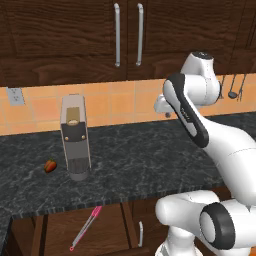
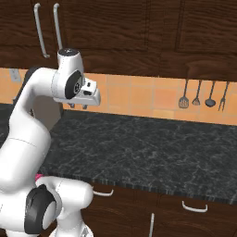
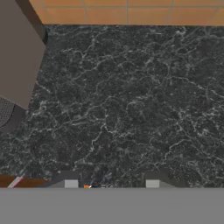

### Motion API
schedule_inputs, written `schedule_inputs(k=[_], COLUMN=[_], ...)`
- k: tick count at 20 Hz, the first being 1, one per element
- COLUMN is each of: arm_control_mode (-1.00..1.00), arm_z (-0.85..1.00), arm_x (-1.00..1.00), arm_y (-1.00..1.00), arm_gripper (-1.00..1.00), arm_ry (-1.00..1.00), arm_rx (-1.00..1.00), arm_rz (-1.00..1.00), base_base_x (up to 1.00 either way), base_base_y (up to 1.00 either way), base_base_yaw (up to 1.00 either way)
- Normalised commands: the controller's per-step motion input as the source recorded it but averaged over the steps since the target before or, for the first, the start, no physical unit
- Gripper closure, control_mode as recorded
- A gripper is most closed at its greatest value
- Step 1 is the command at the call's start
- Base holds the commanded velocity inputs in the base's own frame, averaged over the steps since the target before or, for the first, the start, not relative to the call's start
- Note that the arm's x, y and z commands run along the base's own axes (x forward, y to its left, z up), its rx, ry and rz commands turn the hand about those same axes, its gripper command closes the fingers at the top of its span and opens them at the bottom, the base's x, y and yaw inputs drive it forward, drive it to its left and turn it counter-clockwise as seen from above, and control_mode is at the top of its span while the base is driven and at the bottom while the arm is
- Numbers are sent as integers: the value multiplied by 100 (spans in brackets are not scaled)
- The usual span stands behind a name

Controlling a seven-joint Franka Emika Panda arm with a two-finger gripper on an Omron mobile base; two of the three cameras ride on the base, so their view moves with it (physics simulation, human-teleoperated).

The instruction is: Pick the tongs from the drawer and place it on the counter.

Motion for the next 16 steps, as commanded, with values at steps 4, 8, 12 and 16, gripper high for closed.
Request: schedule_inputs(k=[4, 8, 12, 16], arm_control_mode=[-100, -100, -100, -100], arm_z=[0, 0, -8, -22], arm_x=[-30, -64, -85, -68], arm_y=[0, 7, 28, 43], arm_gripper=[-100, -100, -100, -100], arm_ry=[-8, -10, -5, 0], arm_rx=[0, -2, -9, -17], arm_rz=[2, 12, 24, 29], base_base_x=[0, 0, 0, 0], base_base_y=[0, 0, 0, 0], base_base_yaw=[0, 0, 0, 0])
